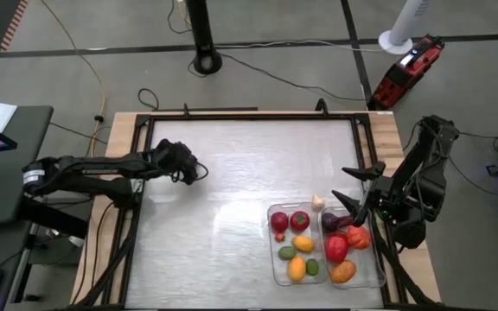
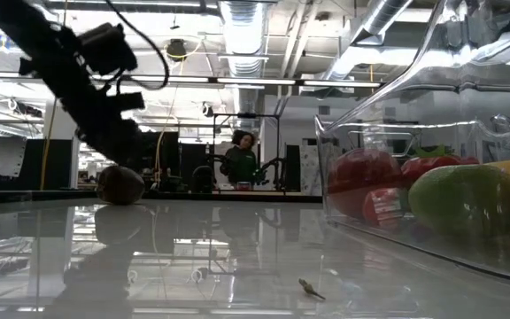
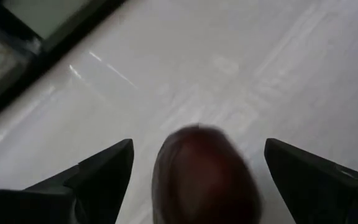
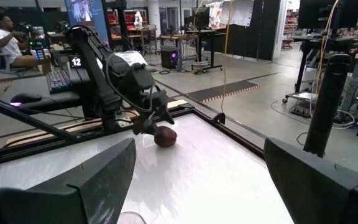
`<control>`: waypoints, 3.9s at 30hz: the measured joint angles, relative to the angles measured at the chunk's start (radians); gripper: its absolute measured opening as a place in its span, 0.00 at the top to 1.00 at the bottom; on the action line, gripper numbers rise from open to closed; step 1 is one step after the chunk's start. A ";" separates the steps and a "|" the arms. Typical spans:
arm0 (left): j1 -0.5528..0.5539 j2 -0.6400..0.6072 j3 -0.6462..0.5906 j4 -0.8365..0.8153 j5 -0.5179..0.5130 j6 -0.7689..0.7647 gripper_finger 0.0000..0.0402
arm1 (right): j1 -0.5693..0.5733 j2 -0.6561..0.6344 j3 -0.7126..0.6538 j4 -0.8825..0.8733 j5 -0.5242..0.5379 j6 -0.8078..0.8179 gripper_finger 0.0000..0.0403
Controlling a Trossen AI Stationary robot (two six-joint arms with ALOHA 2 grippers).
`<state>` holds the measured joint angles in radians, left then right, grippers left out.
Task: Sort produce into baskets
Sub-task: Put the apple into the left transparent bin, then put the garlic into the right transparent bin
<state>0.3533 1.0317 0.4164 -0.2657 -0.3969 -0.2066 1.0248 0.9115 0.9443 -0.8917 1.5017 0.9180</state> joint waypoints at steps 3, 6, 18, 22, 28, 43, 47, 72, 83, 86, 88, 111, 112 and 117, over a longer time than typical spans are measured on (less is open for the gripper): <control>0.049 0.000 -0.047 0.044 0.042 0.001 0.13 | 0.000 0.000 0.000 0.000 0.000 -0.001 0.06; 0.073 0.000 -0.068 0.047 0.076 0.001 0.13 | 0.000 0.000 0.000 0.000 0.001 -0.001 0.06; 0.076 0.001 -0.110 0.097 0.159 -0.017 0.35 | 0.000 0.000 0.000 0.000 0.008 -0.001 0.06; 0.057 0.001 -0.111 0.231 0.271 -0.038 0.36 | 0.000 0.000 0.000 0.000 0.009 -0.001 0.06; -0.077 0.008 -0.061 0.393 0.367 -0.131 0.34 | 0.000 0.000 0.000 0.000 0.016 -0.003 0.06; -0.406 0.511 0.492 0.383 0.331 0.016 0.34 | -0.046 0.000 0.000 0.002 -0.017 -0.002 0.06; -0.419 0.652 0.683 0.347 0.380 0.090 0.34 | -0.044 0.000 0.000 0.001 -0.032 -0.007 0.06; -0.483 0.882 0.983 0.242 0.431 0.236 0.16 | -0.043 0.000 0.000 -0.012 -0.041 -0.009 0.06; -0.497 0.688 0.773 0.294 0.295 0.284 0.19 | 0.064 -0.010 -0.036 -0.465 -0.020 0.488 0.06; -0.501 0.627 0.682 0.315 0.259 0.273 0.19 | 0.084 -0.028 -0.069 -0.561 0.000 0.647 0.06; -0.510 0.564 0.612 0.348 0.229 0.258 0.19 | 0.087 -0.044 -0.102 -0.579 0.016 0.706 0.06; -0.504 0.203 0.150 0.630 0.082 0.229 0.19 | -0.201 -0.246 -0.268 -0.158 -0.455 0.593 0.07; -0.501 0.207 0.150 0.651 0.074 0.244 0.19 | -0.255 -0.235 -0.247 -0.134 -0.535 0.554 0.07; -0.490 0.210 0.150 0.686 0.062 0.247 0.19 | -0.552 -0.161 -0.169 -0.156 -0.951 0.450 0.07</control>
<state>-0.1364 1.2419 0.5667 0.4204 -0.3347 0.0404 0.4724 0.7506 0.7756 -1.0479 0.5506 1.3675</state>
